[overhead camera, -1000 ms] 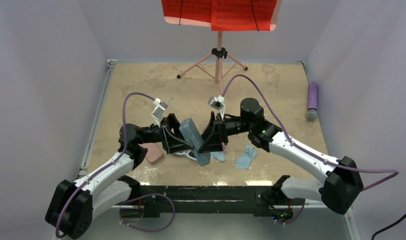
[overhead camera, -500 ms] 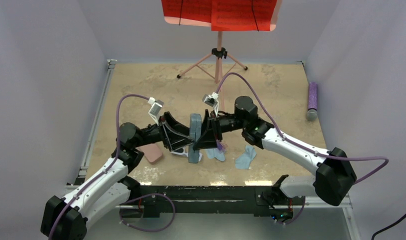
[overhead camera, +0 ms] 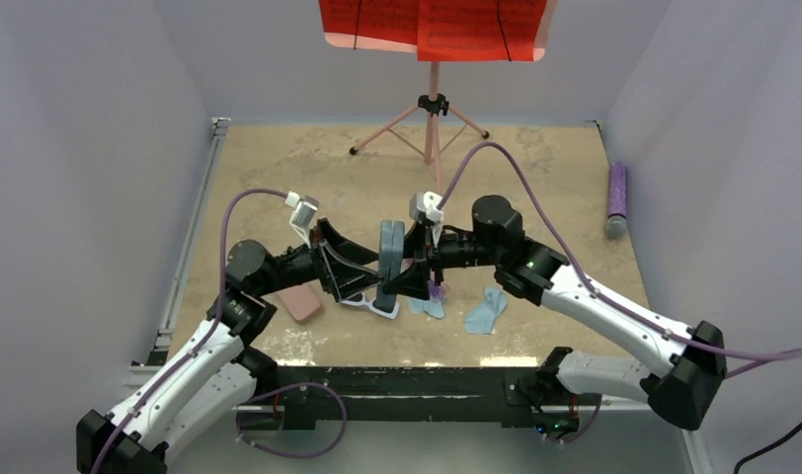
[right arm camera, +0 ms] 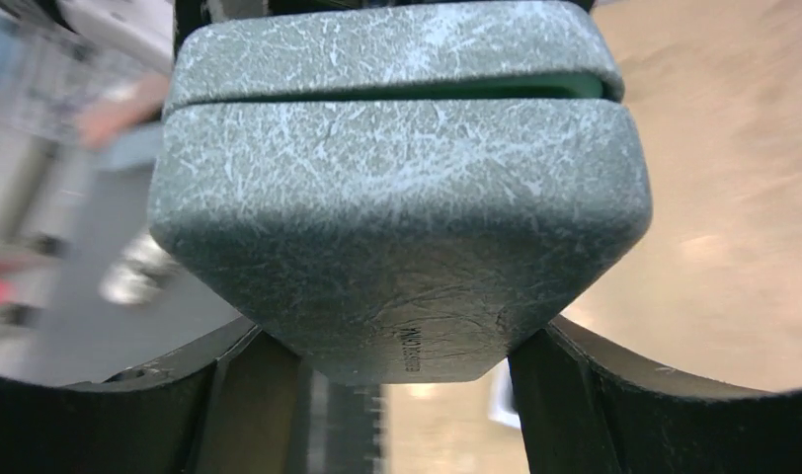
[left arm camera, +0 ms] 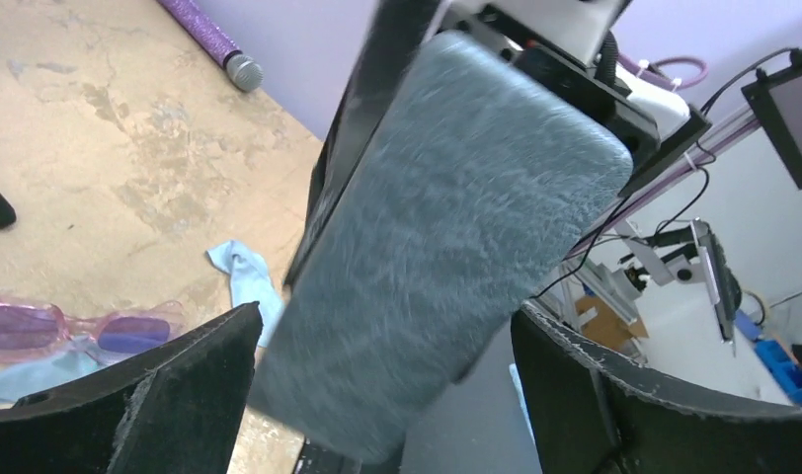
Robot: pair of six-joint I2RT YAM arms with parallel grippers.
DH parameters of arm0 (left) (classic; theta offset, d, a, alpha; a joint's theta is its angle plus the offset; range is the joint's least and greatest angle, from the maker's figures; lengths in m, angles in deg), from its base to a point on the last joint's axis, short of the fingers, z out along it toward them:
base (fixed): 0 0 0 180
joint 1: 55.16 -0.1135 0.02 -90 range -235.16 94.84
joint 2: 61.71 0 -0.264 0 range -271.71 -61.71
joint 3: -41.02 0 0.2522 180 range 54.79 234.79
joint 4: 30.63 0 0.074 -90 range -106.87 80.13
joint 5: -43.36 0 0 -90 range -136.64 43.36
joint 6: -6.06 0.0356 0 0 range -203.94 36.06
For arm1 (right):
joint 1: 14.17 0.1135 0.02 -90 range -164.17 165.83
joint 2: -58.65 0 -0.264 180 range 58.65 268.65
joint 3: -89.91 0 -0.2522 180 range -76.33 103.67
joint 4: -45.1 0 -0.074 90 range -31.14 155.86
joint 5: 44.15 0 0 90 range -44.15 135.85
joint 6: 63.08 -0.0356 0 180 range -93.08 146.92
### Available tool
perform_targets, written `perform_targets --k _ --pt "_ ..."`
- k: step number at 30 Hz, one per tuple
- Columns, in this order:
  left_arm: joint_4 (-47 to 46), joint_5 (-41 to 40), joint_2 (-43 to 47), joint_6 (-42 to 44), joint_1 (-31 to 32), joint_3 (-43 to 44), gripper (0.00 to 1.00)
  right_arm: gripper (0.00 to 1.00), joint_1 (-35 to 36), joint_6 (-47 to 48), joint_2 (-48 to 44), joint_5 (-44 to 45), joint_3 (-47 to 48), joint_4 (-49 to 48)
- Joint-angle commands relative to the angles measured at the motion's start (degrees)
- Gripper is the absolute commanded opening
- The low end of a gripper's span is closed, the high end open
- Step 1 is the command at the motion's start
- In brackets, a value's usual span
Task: Organize the sunglasses
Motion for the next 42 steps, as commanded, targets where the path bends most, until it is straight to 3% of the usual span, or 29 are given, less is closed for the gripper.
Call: perform_targets --k 1,6,10,14,21,29,35,36,38,42 --pt "14.29 -4.71 4.7 0.33 -0.03 5.34 1.0 0.17 1.12 34.61 -6.24 17.82 3.38 10.75" --pt "32.58 -10.82 4.01 2.69 -0.05 17.15 1.0 0.17 2.0 45.64 -1.52 19.83 11.43 25.28" --pt "34.93 -5.93 0.71 1.79 -0.03 22.72 1.0 0.16 3.71 50.24 0.23 26.05 14.13 27.84" --pt "43.09 -10.1 -4.57 4.45 0.01 28.28 1.0 0.16 4.34 51.82 1.74 26.25 17.25 31.52" --pt "44.92 -7.18 -15.74 5.76 1.14 32.77 1.0 0.18 4.88 52.45 3.46 24.73 19.35 32.51" --pt "41.77 -9.23 -16.98 4.62 3.3 31.69 1.0 0.18 7.0 52.0 8.03 30.49 22.61 34.59" --pt "46.87 -14.7 -18.38 7.82 4.18 32.25 0.99 0.18 7.49 50.44 6.51 30.55 21.55 30.85" --pt "47.47 -15.18 -18.74 8.45 4.31 32.33 0.96 0.19 7.46 50.43 6.16 29.96 21.43 30.66" --pt "48.19 -14.82 -19.53 9.42 4.68 32.8 0.78 0.2 7.44 50.43 5.88 29.04 21.37 30.56" --pt "49.0 -14.53 -20.09 10.11 5.04 33.25 0.23 0.28 7.48 49.66 5.37 31.38 20.55 28.61"
